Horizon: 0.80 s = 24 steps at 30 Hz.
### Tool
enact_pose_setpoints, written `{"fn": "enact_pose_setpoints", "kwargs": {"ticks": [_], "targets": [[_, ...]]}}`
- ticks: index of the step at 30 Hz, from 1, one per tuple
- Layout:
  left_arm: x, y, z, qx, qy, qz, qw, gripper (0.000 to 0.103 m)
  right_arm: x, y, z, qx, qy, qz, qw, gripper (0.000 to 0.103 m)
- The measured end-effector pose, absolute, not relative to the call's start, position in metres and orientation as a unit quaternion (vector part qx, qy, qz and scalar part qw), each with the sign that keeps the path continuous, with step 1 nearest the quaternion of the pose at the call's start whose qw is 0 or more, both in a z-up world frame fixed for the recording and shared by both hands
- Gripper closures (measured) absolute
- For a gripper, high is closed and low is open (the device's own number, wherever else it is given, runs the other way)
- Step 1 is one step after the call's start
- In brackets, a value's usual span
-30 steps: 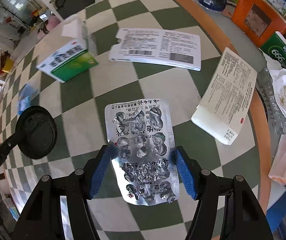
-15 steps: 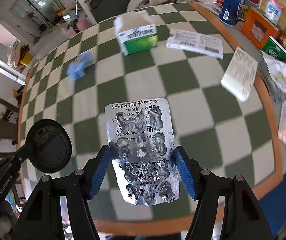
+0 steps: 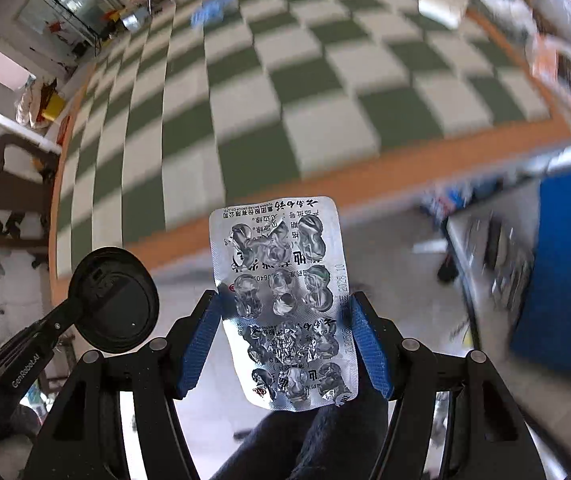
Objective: Collect trash
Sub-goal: 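Carry the black lid and blister pack over the white bin and release both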
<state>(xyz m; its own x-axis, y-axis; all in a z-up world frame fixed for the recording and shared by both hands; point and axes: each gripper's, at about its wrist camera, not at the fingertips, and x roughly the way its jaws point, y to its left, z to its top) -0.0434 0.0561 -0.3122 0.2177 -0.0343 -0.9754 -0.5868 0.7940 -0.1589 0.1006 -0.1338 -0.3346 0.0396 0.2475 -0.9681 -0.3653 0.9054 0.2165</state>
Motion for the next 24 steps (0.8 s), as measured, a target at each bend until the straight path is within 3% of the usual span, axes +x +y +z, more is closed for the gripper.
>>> {"fn": "enact_pose_setpoints", "kwargs": {"ticks": [7,16,20,23,24], "targets": [[-0.069,0.055,-0.431,-0.329,0.622,0.192,0.684,0.102,0.052,-0.143,-0.444,-0.053,0.707,0.199,0.677,0.035],[-0.033,0.068,-0.615,-0.354,0.644,0.193,0.65,0.101,0.068,-0.13,-0.639,-0.021,0.747,0.179,0.64,0.035],[-0.022,0.071,-0.668,-0.346,0.663,0.181,0.638,0.098,0.077,-0.12,-0.712,-0.001,0.764,0.185,0.619,0.035],[-0.017,0.074,-0.692,-0.317,0.68,0.19,0.634,0.089,0.079,-0.114,-0.753,0.016,0.767,0.193,0.611,0.034],[-0.018,0.076,-0.695,-0.306,0.681,0.195,0.636,0.065,0.079,-0.112,-0.766,0.02,0.769,0.201,0.607,0.034]]}}
